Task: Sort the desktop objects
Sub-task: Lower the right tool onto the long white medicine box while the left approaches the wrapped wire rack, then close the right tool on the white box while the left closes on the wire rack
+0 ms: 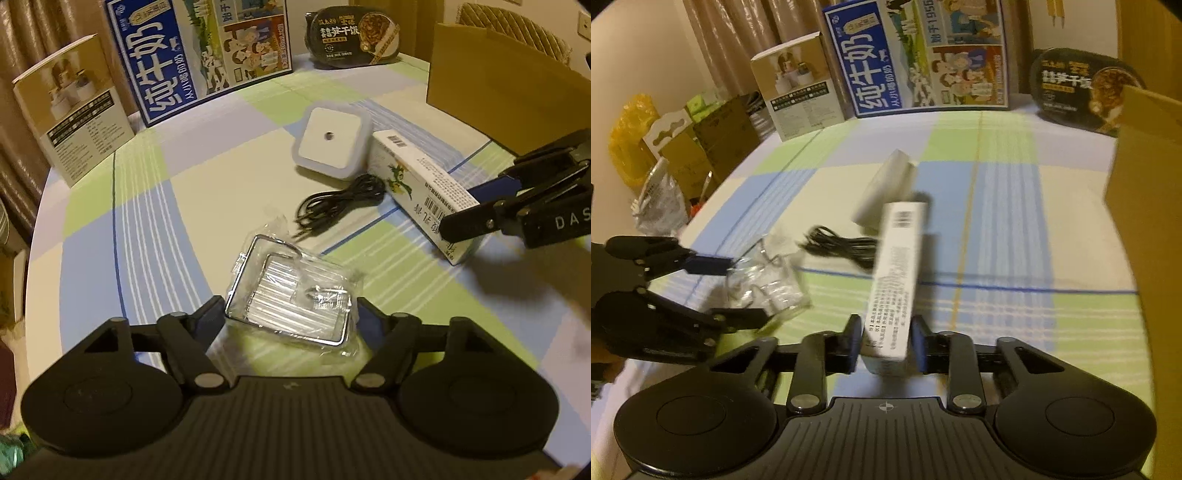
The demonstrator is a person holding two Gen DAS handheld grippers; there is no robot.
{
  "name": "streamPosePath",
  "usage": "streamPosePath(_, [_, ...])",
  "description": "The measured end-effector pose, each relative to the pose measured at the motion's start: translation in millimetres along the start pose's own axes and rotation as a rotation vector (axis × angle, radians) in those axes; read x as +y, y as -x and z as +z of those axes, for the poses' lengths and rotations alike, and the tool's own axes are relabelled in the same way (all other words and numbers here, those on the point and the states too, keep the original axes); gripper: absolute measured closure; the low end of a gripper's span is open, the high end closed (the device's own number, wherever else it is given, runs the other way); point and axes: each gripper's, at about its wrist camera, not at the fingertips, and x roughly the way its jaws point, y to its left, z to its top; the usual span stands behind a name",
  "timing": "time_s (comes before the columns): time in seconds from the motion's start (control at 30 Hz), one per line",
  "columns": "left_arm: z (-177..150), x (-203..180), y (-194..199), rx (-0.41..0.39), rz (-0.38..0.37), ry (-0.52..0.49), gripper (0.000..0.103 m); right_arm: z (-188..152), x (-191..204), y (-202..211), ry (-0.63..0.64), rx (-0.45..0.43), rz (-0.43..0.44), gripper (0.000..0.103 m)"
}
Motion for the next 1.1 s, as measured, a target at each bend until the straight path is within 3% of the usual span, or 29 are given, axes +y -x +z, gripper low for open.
streamPosePath(0.3, [-25.2,-61.9,40.3,0.038,-0.044,0.058,0.037,-42.2,-2.9,54.5,0.067,0.032,-0.054,0.08])
streamPosePath(0.37, [-31.5,-72.2,49.0,0.028,-0.058,0.046,0.034,-48.0,-0.4,58.8,0.107,0.023,-0.057,0.076])
streamPosePath(0.43, [-35.7,-81.4,53.6,0.021,-0.048,0.02,0.032,-49.5,3.2,58.4,0.144,0.011,-0.067,0.063])
streamPosePath(0.5, [-38.3,-84.6,55.4,0.017,-0.031,0.005,0.029,-49.6,5.2,56.5,0.165,0.007,-0.072,0.057])
streamPosePath(0.6, [-39.4,-82.6,55.3,0.004,-0.029,0.002,0.025,-48.6,4.9,50.9,0.15,0.011,-0.058,0.054])
streamPosePath(0.83, [-36.4,-84.5,45.4,-0.008,-0.041,-0.099,0.024,-46.5,4.5,31.8,0.143,0.034,-0.043,0.054])
streamPosePath(0.87, [-36.0,-84.4,43.9,-0.007,-0.047,-0.105,0.025,-45.5,5.0,30.1,0.143,0.032,-0.041,0.054])
streamPosePath(0.9, [-36.1,-84.0,43.1,-0.007,-0.056,-0.106,0.033,-44.5,5.7,28.4,0.143,0.029,-0.039,0.054])
streamPosePath(1.03, [-35.7,-83.6,42.5,-0.008,-0.062,-0.092,0.035,-40.8,8.6,21.1,0.152,0.025,-0.054,0.054])
streamPosePath(1.07, [-35.6,-83.8,43.6,-0.008,-0.057,-0.08,0.036,-40.0,8.9,19.3,0.151,0.025,-0.057,0.056])
streamPosePath(1.1, [-35.4,-83.7,44.8,-0.007,-0.052,-0.065,0.038,-39.6,9.1,18.0,0.149,0.023,-0.06,0.064])
